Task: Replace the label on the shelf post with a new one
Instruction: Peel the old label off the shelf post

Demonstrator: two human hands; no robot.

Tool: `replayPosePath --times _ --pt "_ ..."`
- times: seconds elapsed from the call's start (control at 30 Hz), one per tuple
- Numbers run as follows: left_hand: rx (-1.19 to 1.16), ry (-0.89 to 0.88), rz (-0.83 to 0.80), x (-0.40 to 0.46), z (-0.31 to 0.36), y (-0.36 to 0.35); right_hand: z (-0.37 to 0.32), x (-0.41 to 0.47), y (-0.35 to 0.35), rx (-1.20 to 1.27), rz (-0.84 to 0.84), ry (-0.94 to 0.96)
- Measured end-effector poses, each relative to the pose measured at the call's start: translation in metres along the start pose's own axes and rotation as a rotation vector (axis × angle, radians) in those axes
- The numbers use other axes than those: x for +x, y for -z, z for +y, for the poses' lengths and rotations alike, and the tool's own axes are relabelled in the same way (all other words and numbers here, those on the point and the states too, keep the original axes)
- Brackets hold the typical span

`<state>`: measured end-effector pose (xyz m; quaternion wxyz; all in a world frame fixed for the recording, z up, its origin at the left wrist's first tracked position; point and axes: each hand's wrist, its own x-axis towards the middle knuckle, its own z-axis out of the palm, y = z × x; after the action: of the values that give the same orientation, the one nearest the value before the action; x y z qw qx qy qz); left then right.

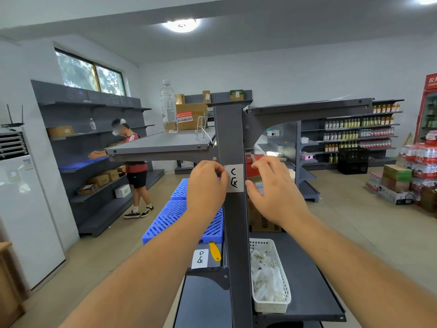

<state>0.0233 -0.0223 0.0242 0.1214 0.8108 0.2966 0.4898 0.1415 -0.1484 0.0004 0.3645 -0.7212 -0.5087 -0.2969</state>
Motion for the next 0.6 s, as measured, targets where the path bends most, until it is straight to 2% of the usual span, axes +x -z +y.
replayPosePath --times 0.23,0.43,0.6 --pt "-0.019 0.018 0.011 -0.0016 -0.0004 0.0005 0.0032 0.0029 0.0069 0.004 0.002 0.01" --pt "0.067 -0.035 0.075 0.0007 0.0031 -0.0029 0.0074 0.0 0.0044 -0.001 -0.014 -0.012" --pt "0.053 -0.039 0.039 -0.0011 0.0052 -0.0051 0.005 -0.0018 0.0023 0.001 -0.025 0.002"
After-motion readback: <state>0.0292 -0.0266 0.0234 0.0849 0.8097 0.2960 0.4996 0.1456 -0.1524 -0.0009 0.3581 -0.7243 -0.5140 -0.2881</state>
